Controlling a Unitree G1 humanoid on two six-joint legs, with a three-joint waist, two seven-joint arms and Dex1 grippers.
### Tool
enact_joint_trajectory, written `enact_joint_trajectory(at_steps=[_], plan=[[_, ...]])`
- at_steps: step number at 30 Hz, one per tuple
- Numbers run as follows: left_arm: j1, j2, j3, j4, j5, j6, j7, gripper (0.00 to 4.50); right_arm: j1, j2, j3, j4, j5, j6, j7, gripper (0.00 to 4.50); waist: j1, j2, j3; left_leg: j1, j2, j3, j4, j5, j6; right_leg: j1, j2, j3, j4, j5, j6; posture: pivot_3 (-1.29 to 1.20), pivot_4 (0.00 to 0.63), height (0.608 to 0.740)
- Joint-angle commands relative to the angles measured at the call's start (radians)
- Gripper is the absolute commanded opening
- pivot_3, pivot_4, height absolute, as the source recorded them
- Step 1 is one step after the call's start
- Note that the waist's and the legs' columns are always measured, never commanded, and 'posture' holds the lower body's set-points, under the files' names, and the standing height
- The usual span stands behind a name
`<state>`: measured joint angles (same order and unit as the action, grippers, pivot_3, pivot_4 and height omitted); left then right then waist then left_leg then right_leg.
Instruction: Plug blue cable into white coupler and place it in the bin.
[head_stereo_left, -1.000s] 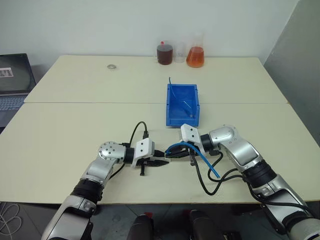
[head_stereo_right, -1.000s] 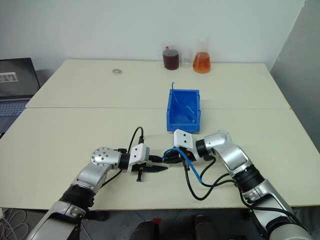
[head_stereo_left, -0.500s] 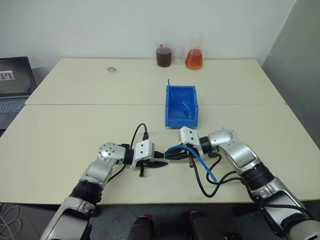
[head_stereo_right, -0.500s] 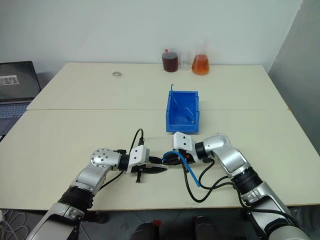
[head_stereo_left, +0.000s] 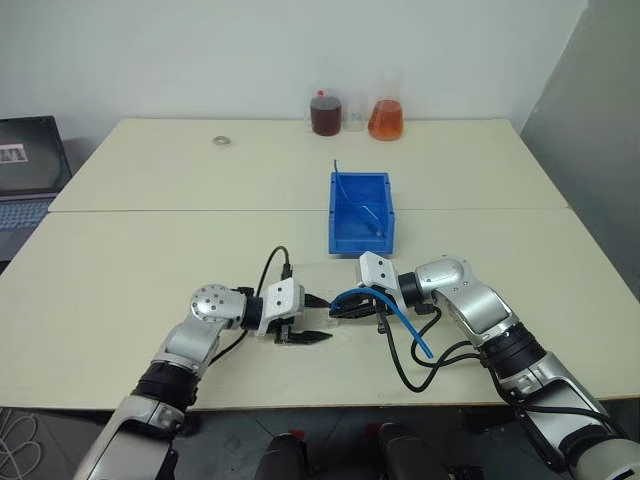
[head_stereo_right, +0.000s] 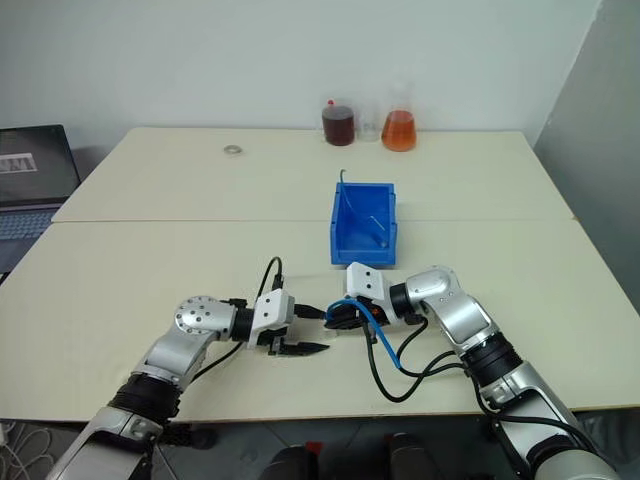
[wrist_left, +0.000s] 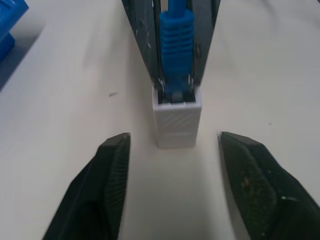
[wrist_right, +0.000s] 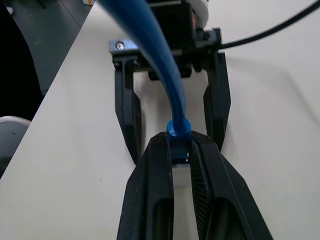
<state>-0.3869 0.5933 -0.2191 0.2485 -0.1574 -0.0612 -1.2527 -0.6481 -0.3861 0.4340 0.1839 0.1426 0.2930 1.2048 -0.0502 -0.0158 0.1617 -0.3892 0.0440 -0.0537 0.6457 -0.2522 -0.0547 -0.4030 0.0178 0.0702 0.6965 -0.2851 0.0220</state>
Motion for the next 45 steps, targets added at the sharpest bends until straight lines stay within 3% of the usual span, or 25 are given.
enact_joint_trajectory(at_steps=[1, 5, 7, 9, 14, 17, 22, 30, 32, 34, 45], plan=[[0.065, 0.071, 0.089, -0.174, -0.079, 0.117, 0.012, 4.20, 0.011, -0.022, -0.061, -0.043, 0.042, 0.136, -0.029, 0.18, -0.001, 0.000, 0.000, 0.000, 0.000, 0.000, 0.000, 0.000, 0.000, 0.000, 0.000, 0.000, 0.000, -0.001, 0.001, 0.00, 0.150, 0.740], [0.150, 0.119, 0.222, -0.394, -0.184, 0.321, 0.129, 4.44, -0.087, -0.017, -0.292, -0.186, 0.260, 0.483, -0.137, 0.18, -0.005, 0.001, 0.007, -0.003, 0.000, -0.001, 0.000, 0.000, 0.000, -0.002, -0.001, 0.000, 0.000, 0.000, 0.000, 0.00, 0.150, 0.740], [0.133, 0.099, 0.258, -0.471, -0.238, 0.446, 0.217, 4.44, -0.179, 0.005, -0.394, -0.167, 0.347, 0.651, -0.210, 0.18, -0.003, 0.001, 0.014, -0.006, 0.000, -0.002, 0.001, 0.000, 0.000, -0.004, -0.001, -0.001, 0.001, 0.000, -0.001, 0.00, 0.150, 0.740], [0.115, 0.061, 0.279, -0.519, -0.266, 0.511, 0.295, 4.44, -0.315, 0.025, -0.468, -0.017, 0.350, 0.722, -0.301, 0.18, -0.004, 0.000, 0.016, -0.006, 0.000, -0.003, 0.001, 0.000, 0.000, -0.004, -0.001, -0.002, 0.001, 0.000, 0.000, 0.00, 0.150, 0.740], [0.104, -0.029, 0.279, -0.565, -0.268, 0.565, 0.436, 4.44, -0.576, 0.025, -0.461, 0.464, 0.247, 0.577, -0.326, 0.18, -0.007, -0.001, 0.015, -0.004, 0.000, -0.002, -0.001, 0.000, 0.000, -0.003, -0.001, -0.002, -0.001, 0.001, -0.001, 0.00, 0.150, 0.740], [0.105, -0.045, 0.274, -0.575, -0.263, 0.570, 0.472, 4.50, -0.656, 0.036, -0.448, 0.666, 0.193, 0.482, -0.330, 0.18, -0.007, -0.001, 0.016, -0.005, 0.000, -0.001, -0.001, 0.000, 0.000, -0.004, -0.001, -0.001, -0.002, 0.000, -0.001, 0.00, 0.150, 0.740], [0.104, -0.056, 0.287, -0.579, -0.265, 0.570, 0.519, 4.50, -0.727, 0.056, -0.456, 0.841, 0.144, 0.382, -0.324, 0.18, -0.007, -0.002, 0.017, -0.011, -0.001, 0.002, -0.001, 0.000, 0.000, -0.010, -0.002, 0.001, -0.002, 0.001, -0.001, 0.00, 0.150, 0.740], [0.134, -0.049, 0.283, -0.594, -0.264, 0.557, 0.543, 4.50, -0.759, 0.065, -0.448, 0.950, 0.090, 0.304, -0.289, 0.18, -0.007, -0.002, 0.017, -0.011, -0.001, 0.001, -0.001, 0.000, 0.000, -0.009, -0.002, 0.000, -0.002, 0.001, -0.001, 0.00, 0.150, 0.740], [0.131, -0.048, 0.282, -0.592, -0.265, 0.556, 0.545, 4.50, -0.765, 0.066, -0.451, 0.960, 0.086, 0.308, -0.273, 0.90, -0.007, -0.002, 0.017, -0.010, -0.001, 0.001, -0.001, 0.000, 0.000, -0.009, -0.002, 0.000, -0.001, 0.001, -0.001, 0.00, 0.150, 0.740], [0.124, -0.047, 0.281, -0.585, -0.266, 0.555, 0.544, 4.50, -0.769, 0.068, -0.453, 0.968, 0.077, 0.308, -0.269, 1.25, -0.007, -0.002, 0.017, -0.010, -0.001, 0.001, -0.001, 0.000, 0.000, -0.009, -0.002, 0.000, -0.001, 0.001, -0.001, 0.00, 0.150, 0.740], [0.114, -0.046, 0.270, -0.582, -0.268, 0.557, 0.535, 4.50, -0.771, 0.064, -0.473, 0.986, 0.058, 0.297, -0.280, 4.10, -0.007, -0.002, 0.017, -0.010, -0.001, 0.001, -0.001, 0.000, 0.000, -0.009, -0.002, 0.000, -0.001, 0.001, -0.001, 0.00, 0.150, 0.740]])
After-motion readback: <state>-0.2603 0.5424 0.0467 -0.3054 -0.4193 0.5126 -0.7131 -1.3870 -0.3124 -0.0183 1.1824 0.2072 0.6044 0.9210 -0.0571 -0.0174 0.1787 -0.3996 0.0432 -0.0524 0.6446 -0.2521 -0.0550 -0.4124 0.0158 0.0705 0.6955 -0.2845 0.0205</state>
